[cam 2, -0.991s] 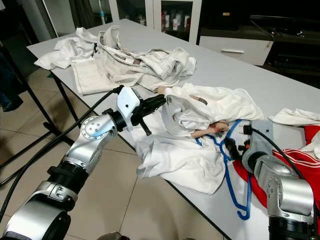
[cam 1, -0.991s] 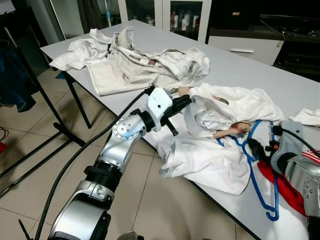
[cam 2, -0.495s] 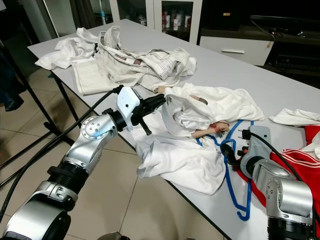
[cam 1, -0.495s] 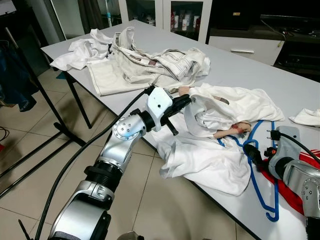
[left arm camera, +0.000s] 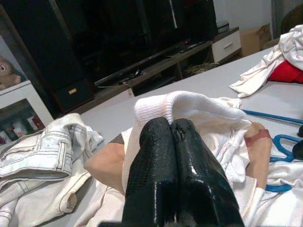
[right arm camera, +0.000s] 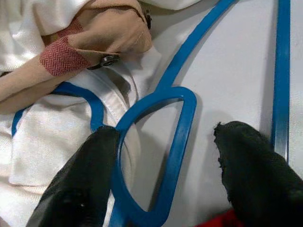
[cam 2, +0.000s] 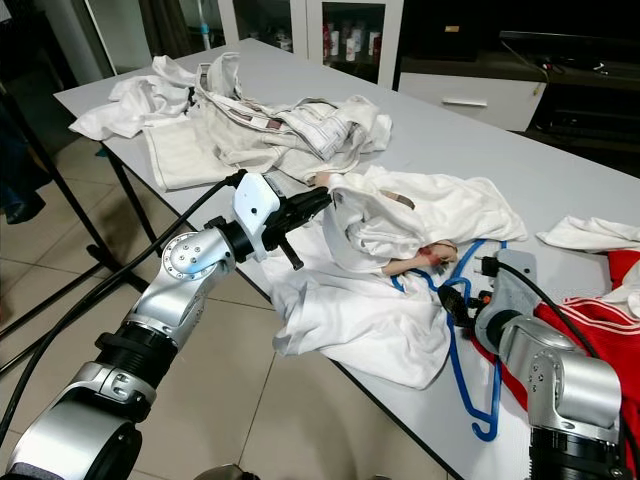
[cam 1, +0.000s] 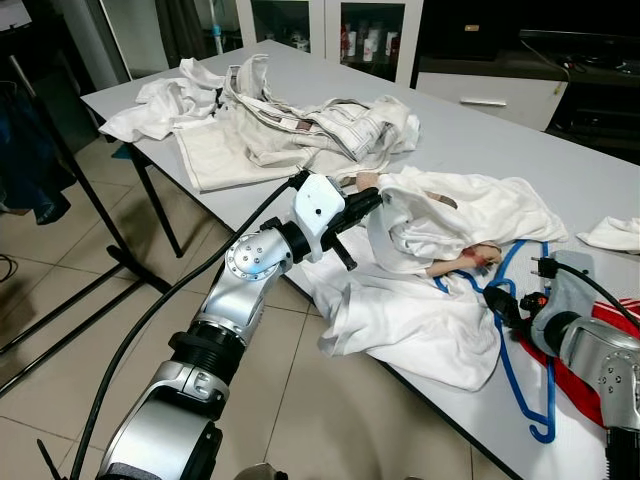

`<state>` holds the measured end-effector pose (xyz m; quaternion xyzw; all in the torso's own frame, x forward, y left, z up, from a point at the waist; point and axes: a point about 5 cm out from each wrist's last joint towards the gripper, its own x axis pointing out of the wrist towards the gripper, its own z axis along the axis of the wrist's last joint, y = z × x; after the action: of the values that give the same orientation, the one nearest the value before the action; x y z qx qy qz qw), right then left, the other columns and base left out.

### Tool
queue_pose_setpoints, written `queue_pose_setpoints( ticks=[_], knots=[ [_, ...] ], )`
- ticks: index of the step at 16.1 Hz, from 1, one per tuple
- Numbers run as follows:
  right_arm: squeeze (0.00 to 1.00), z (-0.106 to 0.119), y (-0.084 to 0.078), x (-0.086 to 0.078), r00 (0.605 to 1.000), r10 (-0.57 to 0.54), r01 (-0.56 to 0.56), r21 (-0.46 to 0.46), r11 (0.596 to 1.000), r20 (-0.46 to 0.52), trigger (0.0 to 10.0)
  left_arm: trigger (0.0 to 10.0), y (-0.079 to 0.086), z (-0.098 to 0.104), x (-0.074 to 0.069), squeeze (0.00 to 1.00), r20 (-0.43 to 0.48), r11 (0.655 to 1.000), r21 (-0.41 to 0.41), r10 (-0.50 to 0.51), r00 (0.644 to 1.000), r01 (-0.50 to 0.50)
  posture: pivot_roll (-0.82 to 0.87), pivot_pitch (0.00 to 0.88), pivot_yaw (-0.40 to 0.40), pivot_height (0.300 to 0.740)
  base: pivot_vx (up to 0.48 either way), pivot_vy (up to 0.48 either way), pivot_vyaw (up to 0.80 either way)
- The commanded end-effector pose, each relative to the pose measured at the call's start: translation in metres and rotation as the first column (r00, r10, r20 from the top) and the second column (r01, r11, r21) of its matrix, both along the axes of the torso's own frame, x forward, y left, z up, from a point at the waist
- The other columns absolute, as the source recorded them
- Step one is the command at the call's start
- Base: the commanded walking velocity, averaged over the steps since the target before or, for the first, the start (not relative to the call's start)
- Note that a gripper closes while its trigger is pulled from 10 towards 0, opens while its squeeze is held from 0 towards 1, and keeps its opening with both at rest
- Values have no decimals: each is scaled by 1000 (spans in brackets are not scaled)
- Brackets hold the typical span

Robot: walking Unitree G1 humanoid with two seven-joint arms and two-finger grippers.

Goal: Hang hanger

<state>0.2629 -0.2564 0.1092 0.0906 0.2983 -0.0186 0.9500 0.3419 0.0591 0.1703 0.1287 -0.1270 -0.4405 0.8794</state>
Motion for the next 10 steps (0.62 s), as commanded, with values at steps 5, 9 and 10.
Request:
queue_pose_setpoints(
  ticks=[5, 9, 10],
  knots=[
    [0, -3, 4, 1, 1000, -10, 10, 53, 999, -15, 2745, 0, 0, 2, 0, 0, 15, 1000, 9, 6, 1000, -6, -46, 0, 54, 723, 0, 0, 0],
    [0, -12, 12, -2, 999, 4, 3, 134, 991, -49, 4510, 0, 0, 2, 1, 0, 15, 1000, 7, 9, 1000, -9, -47, 0, 52, 723, 0, 0, 0],
    [0, -12, 14, -1, 999, 2, 5, 159, 987, -47, 3882, 0, -1, 2, 1, 0, 15, 1000, 6, 11, 1000, -11, -46, 0, 50, 723, 0, 0, 0]
  ],
)
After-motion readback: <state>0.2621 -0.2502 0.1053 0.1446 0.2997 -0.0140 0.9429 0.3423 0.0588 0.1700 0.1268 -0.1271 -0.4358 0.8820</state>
